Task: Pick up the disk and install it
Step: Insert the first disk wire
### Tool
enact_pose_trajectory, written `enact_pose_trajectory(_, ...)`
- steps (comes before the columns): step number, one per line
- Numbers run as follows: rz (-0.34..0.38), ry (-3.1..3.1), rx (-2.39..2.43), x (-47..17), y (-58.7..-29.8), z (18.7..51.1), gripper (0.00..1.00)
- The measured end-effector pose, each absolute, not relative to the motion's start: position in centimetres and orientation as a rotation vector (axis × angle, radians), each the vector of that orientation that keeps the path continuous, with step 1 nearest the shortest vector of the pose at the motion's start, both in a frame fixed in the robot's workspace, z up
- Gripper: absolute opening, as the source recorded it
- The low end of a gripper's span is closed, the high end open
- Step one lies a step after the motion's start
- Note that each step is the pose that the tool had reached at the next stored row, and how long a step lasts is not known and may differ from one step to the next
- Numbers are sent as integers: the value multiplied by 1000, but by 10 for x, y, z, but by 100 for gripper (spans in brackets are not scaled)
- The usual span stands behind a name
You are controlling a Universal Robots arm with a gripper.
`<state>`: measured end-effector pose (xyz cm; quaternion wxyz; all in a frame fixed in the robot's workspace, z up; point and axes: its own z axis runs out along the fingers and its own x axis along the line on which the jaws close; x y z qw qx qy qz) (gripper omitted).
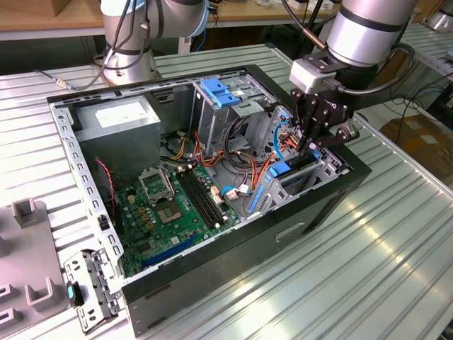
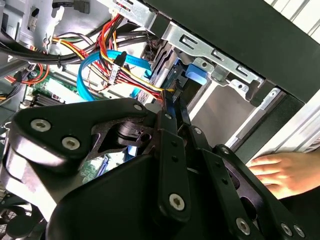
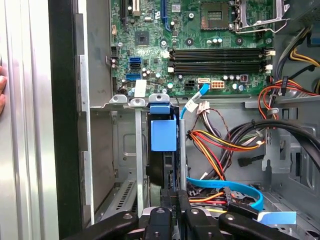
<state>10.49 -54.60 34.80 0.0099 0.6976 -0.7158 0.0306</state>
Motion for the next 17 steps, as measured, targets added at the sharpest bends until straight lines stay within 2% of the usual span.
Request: enact_pose_trajectory(17, 96, -2232, 2181, 105, -545, 346, 17)
